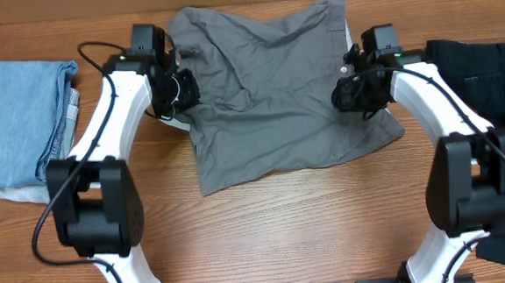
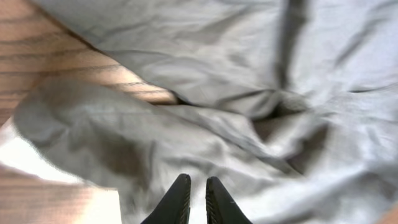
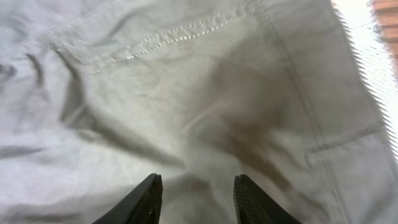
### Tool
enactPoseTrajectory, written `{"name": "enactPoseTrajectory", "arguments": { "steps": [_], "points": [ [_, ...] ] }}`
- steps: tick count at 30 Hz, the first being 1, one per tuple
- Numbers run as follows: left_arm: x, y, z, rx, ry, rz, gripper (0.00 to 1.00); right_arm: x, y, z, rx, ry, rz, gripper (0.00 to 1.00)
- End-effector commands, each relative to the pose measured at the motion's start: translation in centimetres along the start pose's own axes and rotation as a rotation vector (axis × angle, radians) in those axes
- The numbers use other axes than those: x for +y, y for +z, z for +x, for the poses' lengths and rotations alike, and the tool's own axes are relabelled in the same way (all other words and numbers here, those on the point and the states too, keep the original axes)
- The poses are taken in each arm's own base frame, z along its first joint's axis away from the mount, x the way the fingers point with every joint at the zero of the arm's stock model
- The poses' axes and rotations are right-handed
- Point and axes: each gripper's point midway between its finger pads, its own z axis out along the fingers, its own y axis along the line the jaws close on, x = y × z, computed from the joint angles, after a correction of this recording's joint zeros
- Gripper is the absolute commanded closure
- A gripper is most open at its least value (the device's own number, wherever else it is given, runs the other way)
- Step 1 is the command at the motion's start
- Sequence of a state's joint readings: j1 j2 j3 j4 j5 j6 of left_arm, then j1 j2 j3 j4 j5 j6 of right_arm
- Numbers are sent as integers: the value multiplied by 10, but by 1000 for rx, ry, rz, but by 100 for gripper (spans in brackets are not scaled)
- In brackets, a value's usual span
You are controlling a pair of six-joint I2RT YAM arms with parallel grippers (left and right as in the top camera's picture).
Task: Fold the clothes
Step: 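Grasp the shorts' lower edge with both grippers and lift toward the top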
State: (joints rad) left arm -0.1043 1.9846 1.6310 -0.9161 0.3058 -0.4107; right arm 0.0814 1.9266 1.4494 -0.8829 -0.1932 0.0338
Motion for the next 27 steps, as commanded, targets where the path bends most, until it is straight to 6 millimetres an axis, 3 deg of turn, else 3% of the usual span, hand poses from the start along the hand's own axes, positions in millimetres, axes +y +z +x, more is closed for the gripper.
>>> {"name": "enactPoseTrajectory", "arguments": {
  "steps": [1, 3, 5, 11, 14, 20, 23, 25, 27],
  "points": [
    [-24, -6, 35, 96, 56, 4, 87, -12, -18, -8, -41, 43, 38, 72],
    [-34, 12, 71, 187, 107, -19, 86, -23, -16, -4, -33, 67, 45, 90],
    [-39, 24, 88, 213, 139, -26, 85, -34, -11, -4, -49, 82, 50, 96],
    [-15, 67, 124, 250, 81, -71, 87, -59, 17, 13, -59, 112, 89, 96],
    [-5, 75, 136, 271, 54, -86, 86, -70, 29, 28, -46, 168, 136, 96],
    [11, 83, 151, 301, 30, -110, 71, -71, 35, 72, 104, 302, 152, 96],
    [24, 79, 157, 332, -1, -148, 74, -68, 33, 85, 150, 381, 153, 96],
    [42, 78, 160, 326, -12, -232, 91, -62, 35, 92, 178, 386, 126, 96],
    [49, 77, 171, 359, -23, -254, 96, -47, 40, 106, 227, 390, 63, 96]
  ]
}}
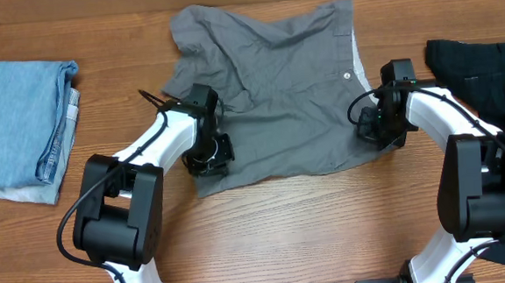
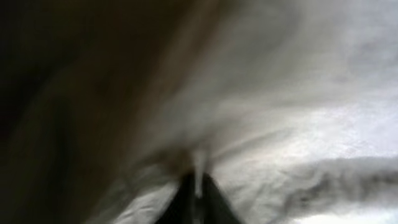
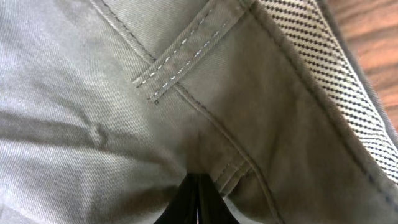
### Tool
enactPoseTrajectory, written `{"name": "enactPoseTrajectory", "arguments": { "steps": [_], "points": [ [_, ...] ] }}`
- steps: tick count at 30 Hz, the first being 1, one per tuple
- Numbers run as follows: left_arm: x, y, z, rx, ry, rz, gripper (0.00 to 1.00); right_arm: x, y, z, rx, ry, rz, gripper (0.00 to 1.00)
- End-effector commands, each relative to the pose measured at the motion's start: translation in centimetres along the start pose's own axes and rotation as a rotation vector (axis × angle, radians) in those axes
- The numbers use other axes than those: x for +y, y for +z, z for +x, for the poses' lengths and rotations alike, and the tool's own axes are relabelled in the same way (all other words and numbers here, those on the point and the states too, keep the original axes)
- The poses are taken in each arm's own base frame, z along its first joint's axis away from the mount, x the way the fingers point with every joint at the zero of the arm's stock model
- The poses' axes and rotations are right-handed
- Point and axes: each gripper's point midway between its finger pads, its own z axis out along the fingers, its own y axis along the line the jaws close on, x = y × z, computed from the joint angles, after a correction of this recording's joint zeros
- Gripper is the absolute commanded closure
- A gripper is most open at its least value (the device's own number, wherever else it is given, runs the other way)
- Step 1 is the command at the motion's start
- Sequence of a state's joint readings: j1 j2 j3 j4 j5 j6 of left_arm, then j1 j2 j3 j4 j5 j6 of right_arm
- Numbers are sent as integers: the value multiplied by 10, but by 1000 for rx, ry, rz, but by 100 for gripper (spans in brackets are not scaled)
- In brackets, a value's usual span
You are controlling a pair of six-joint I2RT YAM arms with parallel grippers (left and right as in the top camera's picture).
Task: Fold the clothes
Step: 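Grasp the shorts' lower edge with both grippers and lift toward the top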
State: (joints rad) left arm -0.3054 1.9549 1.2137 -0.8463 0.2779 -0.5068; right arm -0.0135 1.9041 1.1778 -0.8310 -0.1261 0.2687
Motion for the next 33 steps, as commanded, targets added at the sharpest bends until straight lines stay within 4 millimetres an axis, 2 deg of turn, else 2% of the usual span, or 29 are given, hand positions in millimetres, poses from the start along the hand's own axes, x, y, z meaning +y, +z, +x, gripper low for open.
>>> {"name": "enactPoseTrajectory", "arguments": {
  "steps": [1, 2, 5, 9, 13, 16, 19, 21, 24, 25, 27, 28, 29, 31, 33],
  "points": [
    [28, 12, 21, 65, -45, -100, 96, 9, 11, 36, 111, 16, -53, 96],
    [36, 10, 36, 121, -61, -132, 96, 11, 17, 55, 164, 24, -33, 96],
    [45, 11, 57, 202, -89, -160, 95, 16, 18, 87, 257, 2, 13, 96],
    [55, 3, 79, 289, -104, -212, 96, 12, 13, 110, 336, -10, 62, 96],
    [65, -8, 82, 302, -84, -283, 96, -10, 4, 103, 312, -9, 204, 96],
    [69, -21, 74, 278, -75, -340, 96, -23, -5, 86, 241, 9, 310, 96],
    [67, -41, 66, 264, -68, -381, 96, -2, -11, 74, 227, 10, 220, 95],
    [54, -62, 59, 254, -66, -362, 96, 12, -28, 60, 205, 9, 189, 85],
    [19, -105, 37, 178, -27, -267, 96, 35, -67, 36, 155, 3, 142, 78],
    [5, -130, 15, 63, -1, -238, 96, 48, -87, 19, 101, -14, 107, 74],
    [-11, -165, -27, -144, 26, -198, 91, 71, -112, -19, -46, -56, 37, 71],
    [-15, -178, -52, -259, 32, -194, 96, 80, -118, -38, -124, -92, 1, 80],
    [-15, -185, -73, -349, 28, -194, 96, 87, -120, -53, -183, -128, -23, 88],
    [-18, -188, -103, -441, 38, -159, 96, 96, -115, -72, -245, -149, -49, 96],
    [-21, -184, -136, -523, 44, -123, 96, 103, -99, -94, -295, -181, -58, 96]
  ]
}}
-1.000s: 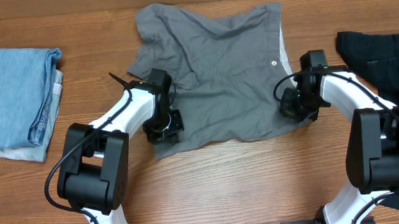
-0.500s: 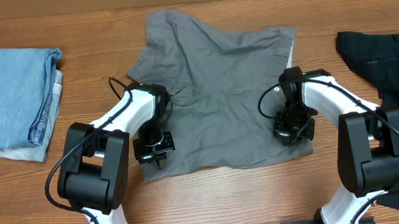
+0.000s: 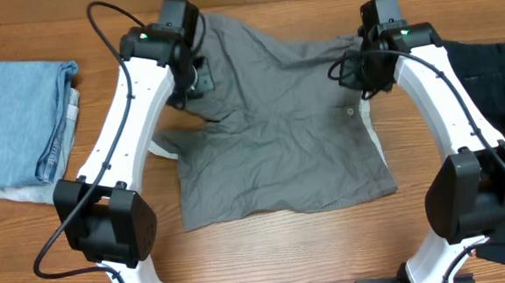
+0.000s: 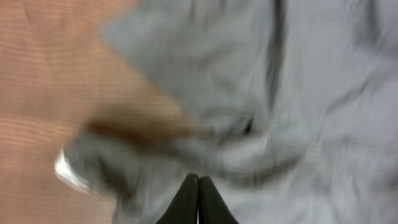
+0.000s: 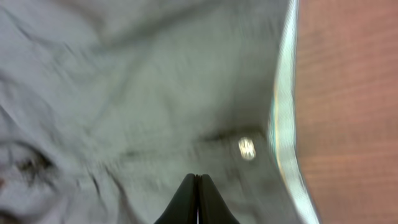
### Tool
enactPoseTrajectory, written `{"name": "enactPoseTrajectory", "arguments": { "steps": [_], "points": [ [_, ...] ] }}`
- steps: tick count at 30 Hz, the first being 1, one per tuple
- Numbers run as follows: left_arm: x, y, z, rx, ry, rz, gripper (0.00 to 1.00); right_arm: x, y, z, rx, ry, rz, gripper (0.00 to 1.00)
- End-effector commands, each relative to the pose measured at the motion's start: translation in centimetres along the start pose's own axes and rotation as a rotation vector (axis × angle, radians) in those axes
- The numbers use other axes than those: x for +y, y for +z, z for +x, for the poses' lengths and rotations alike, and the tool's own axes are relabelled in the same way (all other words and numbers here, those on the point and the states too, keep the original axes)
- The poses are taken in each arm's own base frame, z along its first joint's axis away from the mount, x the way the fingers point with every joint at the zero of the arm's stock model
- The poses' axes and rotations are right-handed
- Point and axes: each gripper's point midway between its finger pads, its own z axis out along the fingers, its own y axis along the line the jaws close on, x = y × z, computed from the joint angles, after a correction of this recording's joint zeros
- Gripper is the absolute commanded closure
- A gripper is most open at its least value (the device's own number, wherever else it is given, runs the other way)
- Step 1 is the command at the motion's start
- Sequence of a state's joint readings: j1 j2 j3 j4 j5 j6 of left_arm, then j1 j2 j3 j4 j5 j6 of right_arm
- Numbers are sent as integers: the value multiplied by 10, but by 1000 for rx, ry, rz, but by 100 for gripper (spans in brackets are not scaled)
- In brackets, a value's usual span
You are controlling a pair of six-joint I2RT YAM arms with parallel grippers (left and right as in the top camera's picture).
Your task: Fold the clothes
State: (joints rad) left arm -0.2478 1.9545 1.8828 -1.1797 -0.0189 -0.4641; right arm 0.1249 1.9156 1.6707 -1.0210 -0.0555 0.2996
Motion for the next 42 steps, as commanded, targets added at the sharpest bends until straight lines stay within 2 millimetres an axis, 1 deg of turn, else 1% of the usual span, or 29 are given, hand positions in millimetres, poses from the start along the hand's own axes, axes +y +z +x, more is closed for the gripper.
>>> {"name": "enactPoseTrajectory", "arguments": {
  "steps": [1, 3, 5, 7, 9, 10, 11, 14, 16, 18, 20, 22, 24, 25, 26, 27, 28, 29, 30, 32, 34, 35, 36, 37, 38, 39, 40, 41, 42],
  "points": [
    [6, 25, -36, -99, 20, -6, 96, -1, 31, -20, -42, -45, 14, 96],
    [3, 71, -43, -82, 19, -11, 96, -3, 64, -31, -63, -46, 24, 96],
    [5, 111, -38, -34, 27, -32, 96, -7, 87, -35, -72, -46, 42, 96],
    [5, 155, -31, 8, 49, -27, 96, -11, 99, -40, -94, -46, 64, 96],
    [4, 179, -24, 39, 70, -16, 96, -16, 102, -43, -107, -44, 93, 96],
    [6, 186, -21, 50, 70, -22, 96, -16, 102, -44, -112, -44, 95, 96],
    [9, 192, -18, 62, 86, -30, 96, -15, 103, -47, -122, -45, 91, 96],
    [17, 194, -9, 103, 83, -49, 96, -16, 115, -50, -135, -45, 95, 96],
    [26, 192, 0, 148, 75, -69, 96, -22, 136, -43, -103, -71, 108, 96],
    [39, 190, 7, 191, 57, -91, 96, -35, 159, -33, -59, -72, 128, 96],
    [54, 188, 9, 214, 35, -120, 96, -47, 161, -36, -61, -51, 136, 96],
    [69, 185, 13, 244, 15, -146, 96, -62, 159, -48, -91, -21, 139, 96],
    [74, 184, 16, 264, 6, -154, 96, -73, 157, -52, -96, 4, 130, 96],
    [76, 183, 19, 277, 5, -159, 96, -75, 157, -56, -99, 5, 91, 96],
    [77, 182, 21, 284, 5, -161, 96, -71, 157, -60, -102, -18, 33, 96],
    [76, 182, 22, 289, 5, -160, 96, -63, 156, -61, -102, -63, -19, 92],
    [76, 181, 22, 289, 7, -160, 96, -61, 156, -63, -109, -84, -25, 90],
    [75, 178, 21, 288, 6, -159, 96, -60, 155, -68, -132, -92, -29, 89],
    [73, 172, 17, 280, 6, -156, 96, -57, 153, -76, -159, -95, -35, 83],
    [66, 152, -2, 222, 7, -137, 96, -53, 141, -90, -188, -98, -41, 73],
    [55, 118, -33, 120, 6, -101, 96, -45, 112, -107, -201, -99, -43, 35],
    [48, 83, -52, 44, 6, -79, 94, -40, 84, -116, -202, -96, -43, 22],
    [46, 54, -62, -5, 1, -64, 78, -36, 55, -126, -226, -94, -46, 13],
    [48, 31, -67, -39, -5, -56, 67, -33, 33, -133, -254, -96, -51, 10],
    [51, 5, -73, -81, -16, -44, 23, -30, 10, -138, -283, -97, -56, 6],
    [52, -14, -73, -106, -25, -21, 0, -29, -13, -137, -288, -86, -56, 5],
    [50, -36, -70, -116, -32, 24, 0, -34, -37, -130, -275, -42, -54, 5],
    [49, -58, -61, -113, -40, 67, 0, -38, -55, -119, -253, 4, -56, 7],
    [50, -73, -55, -115, -50, 82, 0, -42, -69, -110, -237, 42, -59, 11]
  ]
}}
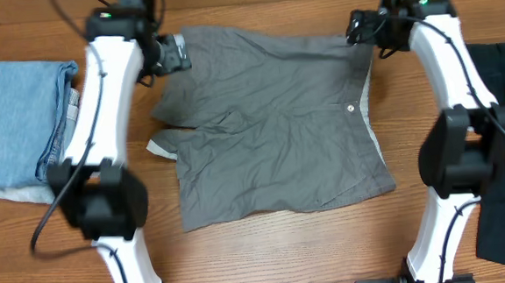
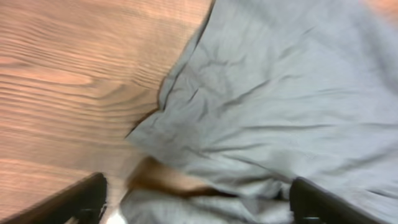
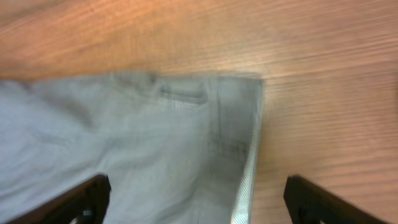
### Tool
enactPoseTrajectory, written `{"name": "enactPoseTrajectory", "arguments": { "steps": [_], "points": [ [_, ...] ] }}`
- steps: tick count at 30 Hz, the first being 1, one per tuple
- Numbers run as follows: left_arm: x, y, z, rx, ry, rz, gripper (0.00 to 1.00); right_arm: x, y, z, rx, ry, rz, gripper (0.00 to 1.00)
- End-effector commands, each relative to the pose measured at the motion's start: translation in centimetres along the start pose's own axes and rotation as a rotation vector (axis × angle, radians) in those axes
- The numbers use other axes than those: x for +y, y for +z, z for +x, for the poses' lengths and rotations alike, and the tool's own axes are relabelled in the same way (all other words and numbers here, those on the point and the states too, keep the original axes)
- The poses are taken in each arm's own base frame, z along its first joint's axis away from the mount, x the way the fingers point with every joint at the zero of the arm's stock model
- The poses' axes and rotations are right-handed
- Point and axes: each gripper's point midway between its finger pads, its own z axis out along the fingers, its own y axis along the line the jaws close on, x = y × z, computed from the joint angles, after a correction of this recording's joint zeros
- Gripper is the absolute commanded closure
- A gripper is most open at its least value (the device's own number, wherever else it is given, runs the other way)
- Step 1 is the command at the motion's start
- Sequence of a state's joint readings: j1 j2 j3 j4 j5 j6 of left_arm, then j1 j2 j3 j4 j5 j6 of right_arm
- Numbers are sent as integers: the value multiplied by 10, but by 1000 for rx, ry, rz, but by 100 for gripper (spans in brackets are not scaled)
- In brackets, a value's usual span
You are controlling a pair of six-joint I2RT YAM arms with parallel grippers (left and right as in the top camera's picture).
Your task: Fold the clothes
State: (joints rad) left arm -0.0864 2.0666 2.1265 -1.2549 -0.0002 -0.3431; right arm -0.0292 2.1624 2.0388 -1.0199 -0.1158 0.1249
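Observation:
Grey shorts (image 1: 278, 131) lie spread on the wooden table (image 1: 268, 255), waistband and button to the right. My left gripper (image 1: 170, 54) hangs open over their far left corner. In the left wrist view its fingers (image 2: 81, 199) stand wide apart, with rumpled grey cloth (image 2: 280, 93) below and nothing between them. My right gripper (image 1: 364, 29) is open over the far right corner. The right wrist view shows that corner (image 3: 236, 106), with its pale waistband lining, lying flat on the wood under the gripper (image 3: 202, 199).
Folded blue jeans (image 1: 18, 121) sit at the left edge of the table. A black garment (image 1: 496, 100) lies at the right edge. A pale pocket lining (image 1: 161, 147) pokes out at the shorts' left side.
Both grippers were shut on the grey cloth near its far edge. Now both are wide open and farther back, and the far corners lie on the table.
At first the shorts lay crumpled, with my left gripper shut and my right open over them. Then both were shut low on the cloth's near part. Later they were shut at the far side, the shorts stretched out longer. Now the cloth is let go and lies spread.

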Motion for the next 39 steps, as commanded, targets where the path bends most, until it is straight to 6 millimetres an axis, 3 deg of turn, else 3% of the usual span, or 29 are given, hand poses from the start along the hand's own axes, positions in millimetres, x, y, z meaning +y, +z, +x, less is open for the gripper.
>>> {"name": "enactPoseTrajectory", "arguments": {
  "steps": [1, 4, 7, 11, 14, 17, 19, 23, 26, 32, 39],
  "points": [
    [1, -75, 9, -54, -35, 101, 0, -4, -99, -13, -103, 142, -11, 11],
    [16, -112, 41, -12, -87, 51, 1, -8, -141, 13, -66, 216, 16, 11],
    [24, -149, 71, -2, -89, 42, 1, -9, -177, 54, 24, 282, 42, 11],
    [37, -193, 109, -24, -95, 48, 0, -19, -230, 94, 27, 372, 125, 11],
    [41, -195, 154, 41, -133, 90, 0, -19, -265, 133, -3, 376, 112, 9],
    [57, -168, 201, 115, -186, 57, 0, -22, -272, 175, -54, 408, 78, 4],
    [62, -140, 226, 136, -226, 65, 0, -23, -256, 202, -41, 416, 51, 4],
    [47, -81, 263, 284, -245, 171, 0, -33, -194, 253, 136, 471, 70, 3],
    [48, -43, 291, 379, -263, 183, 0, -38, -149, 284, 282, 500, 86, 3],
    [51, 5, 323, 424, -318, 204, 0, -53, -87, 311, 368, 557, 134, 2],
    [59, 23, 337, 435, -375, 173, 0, -62, -50, 316, 382, 557, 156, 4]
  ]
}}
